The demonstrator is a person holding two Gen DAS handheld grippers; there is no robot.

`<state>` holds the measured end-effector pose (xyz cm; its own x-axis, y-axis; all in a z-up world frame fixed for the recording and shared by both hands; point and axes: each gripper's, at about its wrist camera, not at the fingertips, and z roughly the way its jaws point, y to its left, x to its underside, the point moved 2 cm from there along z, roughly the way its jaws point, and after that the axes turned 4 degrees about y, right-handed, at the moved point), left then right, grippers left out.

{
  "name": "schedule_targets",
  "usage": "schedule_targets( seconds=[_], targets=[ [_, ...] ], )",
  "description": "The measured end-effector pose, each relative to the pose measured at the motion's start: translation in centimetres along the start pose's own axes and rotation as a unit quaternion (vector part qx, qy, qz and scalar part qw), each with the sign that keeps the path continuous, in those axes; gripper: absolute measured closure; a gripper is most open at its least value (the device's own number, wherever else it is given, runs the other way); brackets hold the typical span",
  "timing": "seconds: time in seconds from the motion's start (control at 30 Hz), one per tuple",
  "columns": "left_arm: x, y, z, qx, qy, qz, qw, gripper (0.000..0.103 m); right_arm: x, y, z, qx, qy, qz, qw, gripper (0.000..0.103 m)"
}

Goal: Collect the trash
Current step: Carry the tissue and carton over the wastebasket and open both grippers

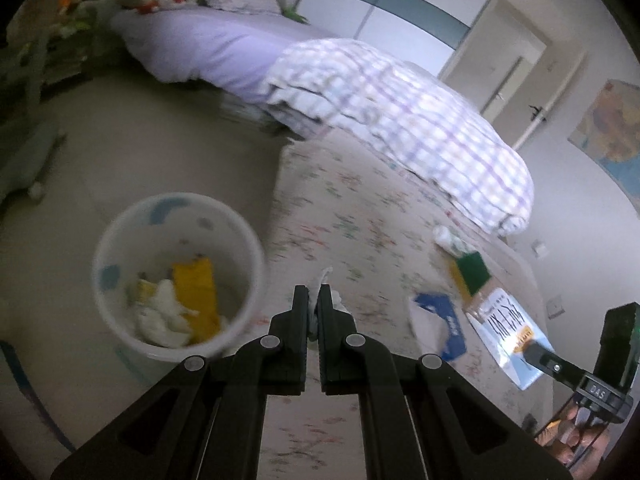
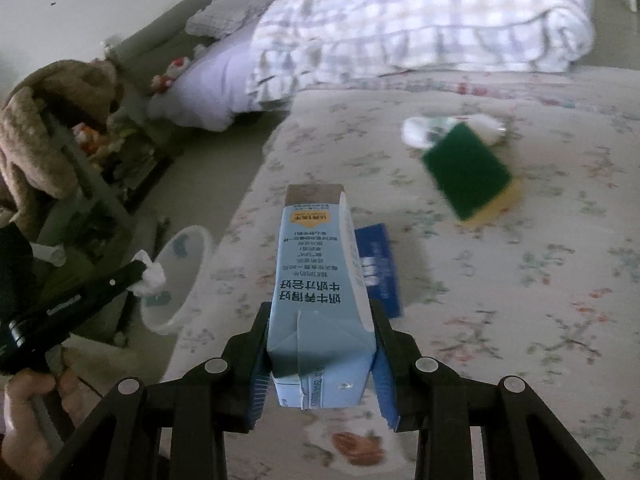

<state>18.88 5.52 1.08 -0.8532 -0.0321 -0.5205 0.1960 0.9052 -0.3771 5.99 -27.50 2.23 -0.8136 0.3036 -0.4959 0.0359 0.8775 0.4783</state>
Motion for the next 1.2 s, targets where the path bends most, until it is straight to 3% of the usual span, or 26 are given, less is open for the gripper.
schedule_targets(
  seconds=[0.33, 0.4, 0.43, 0.47, 0.53, 0.67, 0.77, 1.2],
  targets=[
    [-1.8, 5.0, -0.3, -0.064, -0.033, -0.017, 0.9972, 0.096, -0.7, 4.3, 3.6, -0.033, 0.022, -0.022, 0.999, 0.064],
    [-2.0, 5.7, 0.0, -0.081, -0.018, -0.025, 0.9963, 0.078, -0.9, 5.0, 4.1, -0.037, 0.023, -0.026, 0.999, 0.064],
    [-2.0, 6.2, 0.2, -0.093, -0.007, -0.033, 0.9951, 0.049, -1.0, 5.5, 4.4, -0.04, 0.024, -0.029, 0.998, 0.064],
    [-1.9, 6.4, 0.1, -0.102, -0.005, -0.04, 0.994, 0.027, -1.1, 5.8, 4.6, -0.041, 0.025, -0.032, 0.998, 0.064],
    [-1.7, 7.1, -0.2, -0.12, -0.003, -0.05, 0.9915, 0.019, -1.3, 6.6, 5.2, -0.044, 0.025, -0.037, 0.998, 0.064],
    [-0.9, 8.2, -0.7, -0.142, 0.019, -0.065, 0.9876, 0.009, -1.6, 7.9, 6.9, -0.047, 0.032, -0.046, 0.997, 0.064],
    [-0.2, 8.9, -1.4, -0.162, 0.021, -0.068, 0.9843, 0.008, -1.8, 9.3, 8.5, -0.049, 0.042, -0.057, 0.996, 0.064],
    [1.2, 9.9, -3.7, -0.162, 0.027, -0.068, 0.984, 0.008, -3.0, 16.3, 15.7, -0.057, 0.069, -0.097, 0.991, 0.064]
  ],
)
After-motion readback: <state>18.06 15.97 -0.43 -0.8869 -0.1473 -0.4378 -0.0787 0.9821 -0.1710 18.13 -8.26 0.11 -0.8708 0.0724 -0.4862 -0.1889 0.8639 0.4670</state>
